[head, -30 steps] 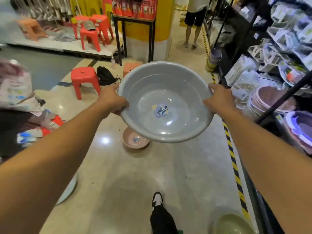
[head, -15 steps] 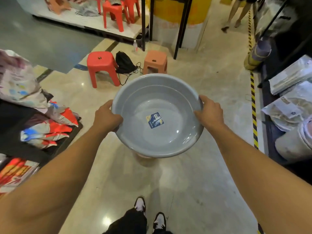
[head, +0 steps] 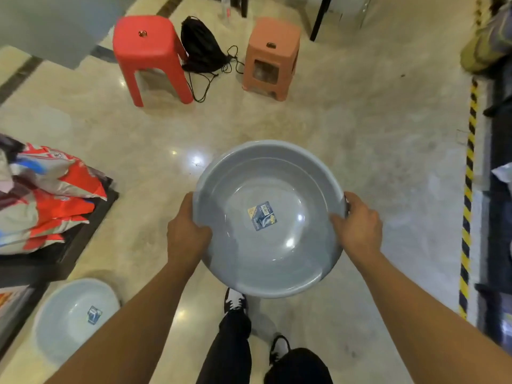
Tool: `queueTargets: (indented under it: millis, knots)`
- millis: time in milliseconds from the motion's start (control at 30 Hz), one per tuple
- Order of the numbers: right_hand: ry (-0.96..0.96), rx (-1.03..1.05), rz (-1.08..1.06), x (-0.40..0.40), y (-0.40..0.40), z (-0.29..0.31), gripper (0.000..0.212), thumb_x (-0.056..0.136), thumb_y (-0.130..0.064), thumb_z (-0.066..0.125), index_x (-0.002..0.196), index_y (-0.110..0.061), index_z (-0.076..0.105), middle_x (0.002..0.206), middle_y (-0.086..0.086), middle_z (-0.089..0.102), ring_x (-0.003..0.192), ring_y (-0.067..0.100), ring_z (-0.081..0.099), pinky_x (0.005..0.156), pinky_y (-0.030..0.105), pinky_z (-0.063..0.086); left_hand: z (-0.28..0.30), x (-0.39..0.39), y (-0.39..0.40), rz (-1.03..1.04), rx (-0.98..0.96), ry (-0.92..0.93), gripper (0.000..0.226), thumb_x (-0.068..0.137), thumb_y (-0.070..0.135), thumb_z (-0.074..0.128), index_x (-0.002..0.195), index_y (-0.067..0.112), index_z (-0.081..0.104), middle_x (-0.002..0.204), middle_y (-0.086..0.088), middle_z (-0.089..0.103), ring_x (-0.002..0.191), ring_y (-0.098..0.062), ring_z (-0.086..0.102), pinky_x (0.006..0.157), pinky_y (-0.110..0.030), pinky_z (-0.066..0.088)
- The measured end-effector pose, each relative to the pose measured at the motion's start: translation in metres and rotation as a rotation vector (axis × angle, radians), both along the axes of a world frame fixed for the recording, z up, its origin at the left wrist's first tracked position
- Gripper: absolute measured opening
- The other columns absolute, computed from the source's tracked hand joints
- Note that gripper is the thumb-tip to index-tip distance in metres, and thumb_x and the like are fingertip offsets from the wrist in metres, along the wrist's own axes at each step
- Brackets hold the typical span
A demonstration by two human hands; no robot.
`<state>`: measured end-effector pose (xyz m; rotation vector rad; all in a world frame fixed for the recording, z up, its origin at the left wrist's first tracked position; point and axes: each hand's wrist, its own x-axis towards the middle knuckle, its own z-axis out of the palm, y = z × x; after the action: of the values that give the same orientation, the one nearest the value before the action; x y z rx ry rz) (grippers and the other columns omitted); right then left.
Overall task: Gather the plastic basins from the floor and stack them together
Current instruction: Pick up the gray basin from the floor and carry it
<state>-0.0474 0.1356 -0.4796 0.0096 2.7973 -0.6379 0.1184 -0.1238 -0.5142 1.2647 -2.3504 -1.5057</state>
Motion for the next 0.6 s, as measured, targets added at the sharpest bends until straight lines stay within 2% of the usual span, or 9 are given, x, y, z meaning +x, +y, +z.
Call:
queueTargets:
  millis: [100,167,233,333,433,500,567,600]
  knots:
    - [-0.024,0.010,-0.069,-0.017,-0.013,-0.073,0.043,0.086,-0.015,0.062,0.128,-0.023,0.060,0.091,0.008,0.068,0.072,0.029,0.056,0.065,0.031,0.042,-0.069,-0.015,-0.007,-0.042,0.019,-0.012,0.068,0.069,0.029,0.057,0.135,0.040,0.046,0.092,0.025,0.061,0.079,-0.004,0.060,0.063,-0.022,0.047]
    - [-0.028,0.010,-0.094,-0.026,-0.018,-0.130,0.045,0.088,-0.014,0.062,0.132,-0.023,0.059,0.099,0.012,0.071,0.076,0.032,0.061,0.068,0.034,0.047,-0.122,-0.028,-0.008,-0.048,0.017,-0.030,0.065,0.070,0.035,0.055,0.133,0.044,0.042,0.087,0.028,0.062,0.074,0.006,0.060,0.060,-0.015,0.045]
    - [-0.045,0.027,-0.110,-0.030,-0.023,-0.188,0.048,0.090,-0.015,0.062,0.137,-0.024,0.057,0.106,0.013,0.072,0.085,0.036,0.065,0.076,0.037,0.049,-0.181,-0.039,-0.007,0.000,0.016,-0.096,0.068,0.075,0.020,0.056,0.138,0.042,0.042,0.084,0.023,0.061,0.068,0.004,0.058,0.055,-0.016,0.042]
    - [-0.097,0.060,-0.103,-0.036,-0.025,-0.275,0.049,0.092,-0.015,0.061,0.140,-0.026,0.054,0.112,0.012,0.071,0.086,0.035,0.063,0.076,0.037,0.046,-0.268,-0.046,0.000,0.055,0.012,-0.215,0.080,0.081,0.001,0.056,0.151,0.033,0.034,0.088,0.011,0.060,0.067,0.003,0.051,0.054,-0.016,0.037]
    - [-0.148,0.104,-0.073,-0.042,-0.019,-0.357,0.053,0.093,-0.017,0.061,0.145,-0.025,0.050,0.121,0.013,0.069,0.098,0.042,0.064,0.085,0.043,0.050,-0.348,-0.050,0.004,0.052,0.033,-0.249,0.082,0.082,-0.001,0.056,0.154,0.031,0.032,0.101,0.005,0.062,0.071,-0.006,0.054,0.061,-0.025,0.040]
    - [-0.166,0.116,-0.047,-0.044,-0.015,-0.406,0.052,0.093,-0.018,0.061,0.144,-0.024,0.050,0.120,0.013,0.069,0.098,0.041,0.064,0.082,0.041,0.049,-0.397,-0.052,0.003,0.019,0.016,-0.240,0.078,0.082,-0.001,0.057,0.150,0.030,0.037,0.102,0.007,0.062,0.078,-0.016,0.057,0.067,-0.028,0.041]
    - [-0.177,0.115,-0.032,-0.045,-0.011,-0.447,0.048,0.093,-0.016,0.061,0.139,-0.022,0.053,0.116,0.015,0.069,0.094,0.040,0.064,0.076,0.038,0.046,-0.437,-0.051,0.004,-0.026,-0.010,-0.239,0.070,0.081,0.002,0.060,0.143,0.029,0.044,0.090,0.014,0.062,0.073,-0.012,0.058,0.060,-0.026,0.042]
    - [-0.182,0.119,-0.033,-0.045,-0.010,-0.464,0.047,0.093,-0.015,0.061,0.139,-0.022,0.053,0.116,0.015,0.069,0.093,0.040,0.064,0.076,0.038,0.046,-0.454,-0.049,0.005,-0.041,-0.021,-0.237,0.066,0.080,0.006,0.061,0.140,0.028,0.047,0.085,0.020,0.059,0.070,-0.005,0.057,0.056,-0.023,0.042]
